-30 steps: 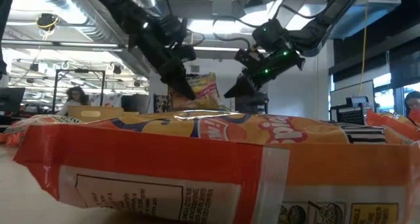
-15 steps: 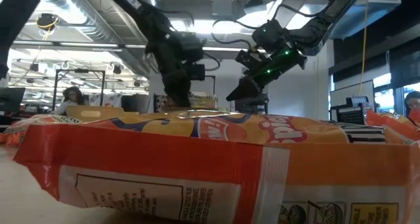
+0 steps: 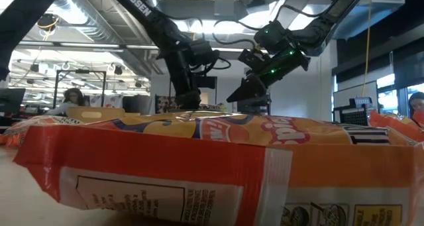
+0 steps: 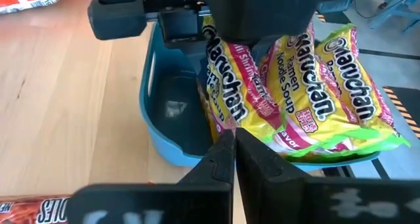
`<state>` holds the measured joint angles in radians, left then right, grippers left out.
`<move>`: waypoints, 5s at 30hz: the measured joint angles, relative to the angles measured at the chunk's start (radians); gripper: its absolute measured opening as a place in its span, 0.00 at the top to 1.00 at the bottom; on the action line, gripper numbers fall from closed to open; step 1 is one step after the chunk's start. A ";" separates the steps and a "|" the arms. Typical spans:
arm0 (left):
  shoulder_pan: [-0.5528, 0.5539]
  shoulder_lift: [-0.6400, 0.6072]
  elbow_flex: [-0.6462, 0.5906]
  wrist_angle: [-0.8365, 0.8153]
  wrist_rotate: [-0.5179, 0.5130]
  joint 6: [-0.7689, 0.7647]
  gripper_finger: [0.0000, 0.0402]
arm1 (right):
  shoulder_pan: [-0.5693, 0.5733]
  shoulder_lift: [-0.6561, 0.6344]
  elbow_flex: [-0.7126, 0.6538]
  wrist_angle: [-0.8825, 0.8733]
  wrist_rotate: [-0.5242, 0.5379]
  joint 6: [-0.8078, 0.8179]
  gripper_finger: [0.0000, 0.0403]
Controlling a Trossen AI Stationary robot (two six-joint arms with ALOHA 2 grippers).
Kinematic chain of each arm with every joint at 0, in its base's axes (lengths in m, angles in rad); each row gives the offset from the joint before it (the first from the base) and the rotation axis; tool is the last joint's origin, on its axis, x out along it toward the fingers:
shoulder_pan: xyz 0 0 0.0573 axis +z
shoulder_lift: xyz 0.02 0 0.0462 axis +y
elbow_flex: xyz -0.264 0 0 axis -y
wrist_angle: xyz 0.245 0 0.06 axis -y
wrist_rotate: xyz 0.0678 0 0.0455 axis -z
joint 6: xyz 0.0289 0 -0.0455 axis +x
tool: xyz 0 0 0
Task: Sort Maruchan noodles
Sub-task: Put the green noodle pack into the blue bin
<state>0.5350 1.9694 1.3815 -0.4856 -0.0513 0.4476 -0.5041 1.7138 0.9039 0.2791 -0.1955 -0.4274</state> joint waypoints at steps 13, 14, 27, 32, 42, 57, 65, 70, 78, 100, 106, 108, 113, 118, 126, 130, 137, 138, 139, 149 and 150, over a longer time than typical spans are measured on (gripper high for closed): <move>0.006 0.000 0.000 0.030 0.003 0.034 0.55 | 0.000 0.000 0.000 -0.012 -0.045 0.003 1.00; 0.006 0.000 0.000 0.031 -0.001 0.035 0.54 | 0.000 0.000 0.000 -0.014 -0.045 0.003 1.00; 0.005 -0.001 0.000 0.085 -0.044 0.037 0.48 | 0.000 0.117 0.001 0.191 -0.151 0.064 1.00; 0.005 -0.001 0.000 0.086 -0.044 0.059 0.48 | 0.000 0.173 0.010 0.263 -0.119 0.065 1.00; 0.005 -0.002 0.000 0.088 -0.045 0.060 0.48 | -0.007 0.275 0.187 0.101 -0.058 0.064 1.00; -0.027 -0.143 0.000 0.071 -0.122 0.038 0.48 | -0.006 0.279 0.198 0.076 0.034 0.083 1.00; -0.065 -0.284 0.000 0.033 -0.127 -0.056 0.48 | -0.006 0.272 0.198 0.066 0.055 0.113 1.00; -0.118 -0.374 0.001 -0.061 -0.141 -0.155 0.48 | 0.010 0.215 0.197 0.008 0.057 0.110 1.00; -0.239 -0.467 0.000 -0.211 -0.150 -0.343 0.48 | 0.044 0.089 0.197 -0.160 0.057 0.110 1.00; -0.841 -0.451 -0.273 0.125 -0.486 -0.779 0.48 | 0.632 -0.513 0.197 -1.059 0.334 0.687 1.00; -0.883 -0.412 -0.507 0.635 -0.494 -0.755 0.48 | 0.725 -0.543 0.161 -1.234 0.333 0.900 1.00; -0.884 -0.386 -0.546 0.789 -0.465 -0.752 0.48 | 0.744 -0.542 0.139 -1.238 0.299 0.953 1.00; -0.884 -0.330 -0.566 0.866 -0.423 -0.752 0.48 | 0.790 -0.526 0.074 -1.299 0.200 1.135 0.90; -0.892 -0.308 -0.559 0.892 -0.381 -0.780 0.48 | 0.891 -0.517 0.005 -1.316 -0.062 1.335 0.68; -0.957 -0.303 -0.560 0.911 -0.392 -0.826 0.48 | 1.202 -0.508 -0.113 -1.087 -0.176 1.730 0.55; -0.991 -0.297 -0.560 0.948 -0.405 -0.839 0.48 | 1.334 -0.478 -0.143 -0.985 -0.148 1.887 0.58; -1.034 -0.286 -0.560 0.991 -0.428 -0.839 0.48 | 1.527 -0.403 -0.143 -0.840 -0.110 2.197 0.64; -1.036 -0.286 -0.560 0.986 -0.445 -0.839 0.48 | 1.551 -0.383 -0.143 -0.805 -0.108 2.221 0.65; -1.039 -0.286 -0.560 0.981 -0.461 -0.839 0.48 | 1.575 -0.362 -0.143 -0.784 -0.109 2.239 0.67; -1.046 -0.286 -0.560 0.984 -0.517 -0.838 0.48 | 1.560 -0.248 -0.114 -0.746 -0.080 2.115 0.78; -1.046 -0.286 -0.560 0.984 -0.524 -0.836 0.48 | 1.547 -0.248 -0.110 -0.742 -0.052 2.075 0.79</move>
<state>-0.5114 1.6836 0.8219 0.4984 -0.5752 -0.3881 1.0426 1.4662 0.7940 -0.4633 -0.2474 1.6476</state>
